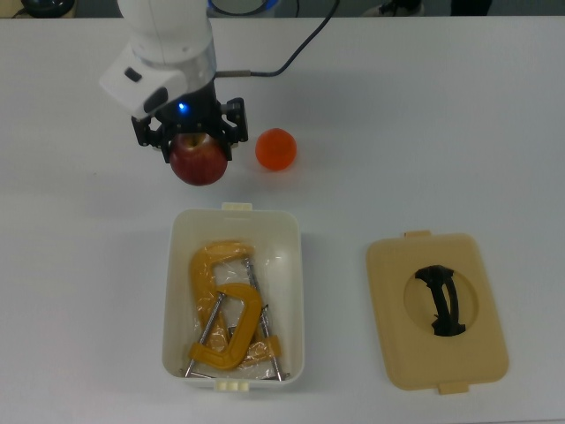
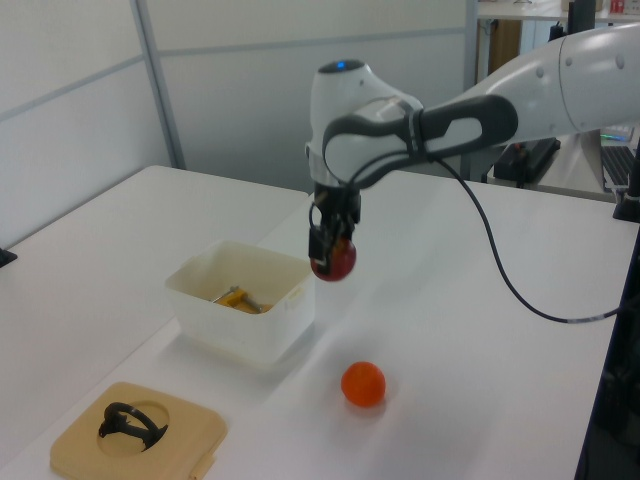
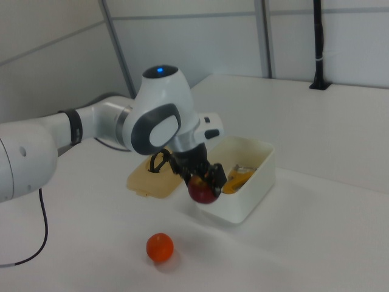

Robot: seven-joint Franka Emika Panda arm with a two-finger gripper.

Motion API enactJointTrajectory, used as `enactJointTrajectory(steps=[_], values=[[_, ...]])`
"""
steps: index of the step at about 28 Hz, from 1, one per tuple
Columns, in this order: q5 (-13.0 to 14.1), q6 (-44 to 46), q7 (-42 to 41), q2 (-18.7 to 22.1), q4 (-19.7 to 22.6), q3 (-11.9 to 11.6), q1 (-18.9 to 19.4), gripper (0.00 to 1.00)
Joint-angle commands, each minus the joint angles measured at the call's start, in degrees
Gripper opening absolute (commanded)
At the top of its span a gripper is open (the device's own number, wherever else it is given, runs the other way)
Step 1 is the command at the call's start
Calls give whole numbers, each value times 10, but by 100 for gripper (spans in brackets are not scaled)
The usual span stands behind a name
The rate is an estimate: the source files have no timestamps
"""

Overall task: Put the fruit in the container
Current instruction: 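Carry the apple over the white container and release it inside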

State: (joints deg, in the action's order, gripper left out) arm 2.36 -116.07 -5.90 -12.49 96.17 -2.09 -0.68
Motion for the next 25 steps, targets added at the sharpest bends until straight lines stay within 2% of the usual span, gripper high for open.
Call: enactJointTrajectory(steps=[1, 5, 6, 10, 12, 14, 15, 16, 21, 25], values=[[23, -57, 46, -41, -49, -4, 2, 32], [15, -127, 86, -60, -51, 0, 4, 33], [14, -149, 95, -68, -51, 0, 6, 37], [14, -175, 99, -83, -51, 0, 10, 41], [14, -182, 99, -88, -51, 0, 12, 60], [15, -182, 100, -88, -51, 0, 12, 75], [15, -181, 100, -87, -52, 0, 12, 84], [15, -181, 100, -86, -52, 0, 12, 99], [18, -172, 100, -76, -53, 1, 13, 100], [16, -112, 99, -60, -53, 1, 13, 100]])
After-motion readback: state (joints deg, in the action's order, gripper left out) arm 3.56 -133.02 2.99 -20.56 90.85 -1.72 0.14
